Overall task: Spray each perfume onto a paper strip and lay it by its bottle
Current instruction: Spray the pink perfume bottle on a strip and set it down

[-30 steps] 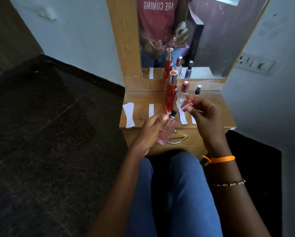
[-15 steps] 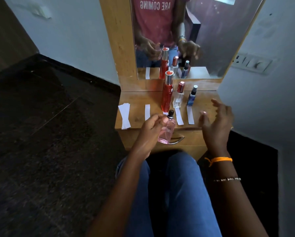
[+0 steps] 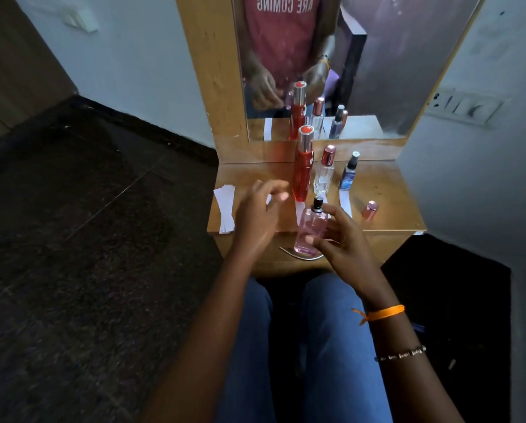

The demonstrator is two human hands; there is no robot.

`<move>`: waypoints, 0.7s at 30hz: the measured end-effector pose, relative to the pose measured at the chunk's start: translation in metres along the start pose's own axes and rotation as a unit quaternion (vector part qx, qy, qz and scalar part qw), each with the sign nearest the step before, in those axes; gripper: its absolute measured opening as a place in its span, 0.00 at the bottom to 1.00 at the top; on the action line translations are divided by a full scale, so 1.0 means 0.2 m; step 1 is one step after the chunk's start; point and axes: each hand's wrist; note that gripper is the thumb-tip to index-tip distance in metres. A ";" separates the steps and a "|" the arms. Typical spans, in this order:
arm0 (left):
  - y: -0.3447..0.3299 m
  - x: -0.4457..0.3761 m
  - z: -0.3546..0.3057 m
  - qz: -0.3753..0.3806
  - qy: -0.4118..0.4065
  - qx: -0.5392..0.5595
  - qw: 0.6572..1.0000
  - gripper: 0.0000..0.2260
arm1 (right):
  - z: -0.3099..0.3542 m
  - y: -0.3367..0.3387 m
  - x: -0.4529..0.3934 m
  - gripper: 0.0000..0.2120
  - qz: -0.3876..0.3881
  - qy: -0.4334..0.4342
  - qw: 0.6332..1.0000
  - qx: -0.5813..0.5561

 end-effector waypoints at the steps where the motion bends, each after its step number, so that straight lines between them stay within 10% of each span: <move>1: 0.01 -0.04 0.02 -0.009 -0.016 -0.122 0.992 0.14 | 0.00 0.00 0.01 0.24 0.001 -0.003 1.000 -0.003; 7: 0.00 -0.17 0.13 0.073 0.046 -0.365 0.927 0.19 | 0.02 0.01 0.03 0.23 0.010 -0.001 1.000 -0.030; 21: -0.02 -0.08 0.07 -0.020 0.060 -0.086 0.994 0.21 | 0.02 0.01 0.04 0.23 0.009 -0.007 0.996 -0.086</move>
Point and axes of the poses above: each hand's wrist, its own x-axis away from the middle knuckle, its own y-axis out of the back of the hand, z = x × y, and after that the axes turned 6 degrees about x, right-handed
